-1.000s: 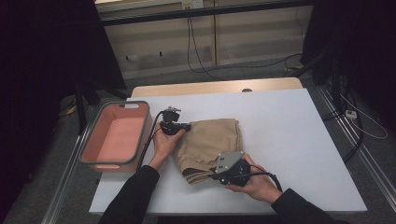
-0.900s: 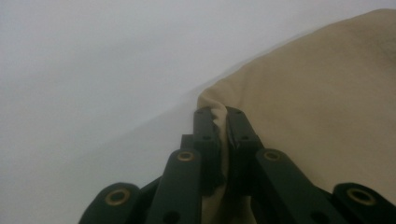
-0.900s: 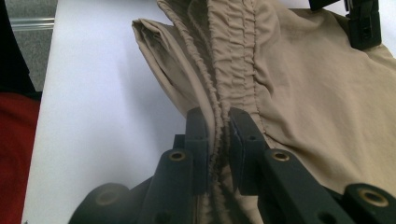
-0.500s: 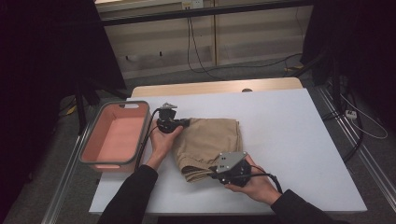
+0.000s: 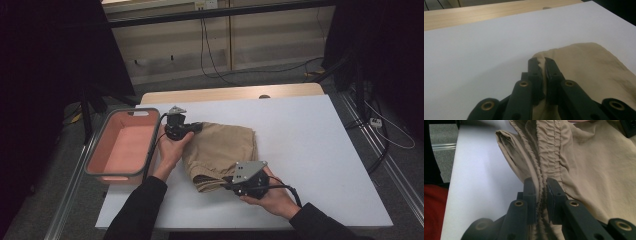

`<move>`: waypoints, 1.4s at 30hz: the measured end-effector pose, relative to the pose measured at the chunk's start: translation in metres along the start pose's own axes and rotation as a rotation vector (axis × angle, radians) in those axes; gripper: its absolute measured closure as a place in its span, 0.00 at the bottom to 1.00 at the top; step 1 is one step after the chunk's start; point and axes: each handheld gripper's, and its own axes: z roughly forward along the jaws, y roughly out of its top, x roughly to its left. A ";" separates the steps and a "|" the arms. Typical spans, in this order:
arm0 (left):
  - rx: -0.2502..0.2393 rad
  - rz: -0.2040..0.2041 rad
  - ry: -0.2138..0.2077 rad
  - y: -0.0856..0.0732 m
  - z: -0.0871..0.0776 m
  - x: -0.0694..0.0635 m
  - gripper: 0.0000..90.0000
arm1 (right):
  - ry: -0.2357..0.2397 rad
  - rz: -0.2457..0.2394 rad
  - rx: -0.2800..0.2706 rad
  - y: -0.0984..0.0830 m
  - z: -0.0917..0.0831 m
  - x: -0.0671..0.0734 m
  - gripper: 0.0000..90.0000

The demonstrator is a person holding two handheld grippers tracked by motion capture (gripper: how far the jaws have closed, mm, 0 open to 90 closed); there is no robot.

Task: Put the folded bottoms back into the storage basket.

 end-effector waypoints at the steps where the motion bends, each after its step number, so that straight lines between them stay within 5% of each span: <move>1: -0.005 0.001 0.000 0.001 -0.001 0.000 0.94 | 0.000 -0.002 -0.004 0.001 0.000 0.000 0.88; 11: -0.045 0.004 -0.015 0.010 -0.015 0.001 0.95 | 0.005 0.019 -0.048 0.010 0.001 -0.003 0.88; 42: -0.142 0.012 -0.015 0.029 -0.058 0.008 0.95 | 0.006 -0.034 -0.117 0.037 0.005 -0.003 0.88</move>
